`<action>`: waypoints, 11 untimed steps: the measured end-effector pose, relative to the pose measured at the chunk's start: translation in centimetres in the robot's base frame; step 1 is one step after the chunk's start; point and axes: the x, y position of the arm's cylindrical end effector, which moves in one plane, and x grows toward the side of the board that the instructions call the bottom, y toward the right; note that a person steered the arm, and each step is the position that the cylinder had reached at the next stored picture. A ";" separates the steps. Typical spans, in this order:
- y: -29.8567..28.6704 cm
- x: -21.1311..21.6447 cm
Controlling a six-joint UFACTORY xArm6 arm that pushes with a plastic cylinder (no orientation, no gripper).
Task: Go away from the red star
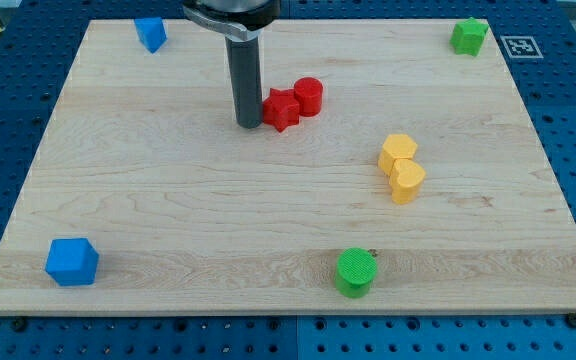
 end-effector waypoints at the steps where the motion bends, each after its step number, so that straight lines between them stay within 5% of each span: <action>1: -0.3 0.1; 11: -1.0 8.0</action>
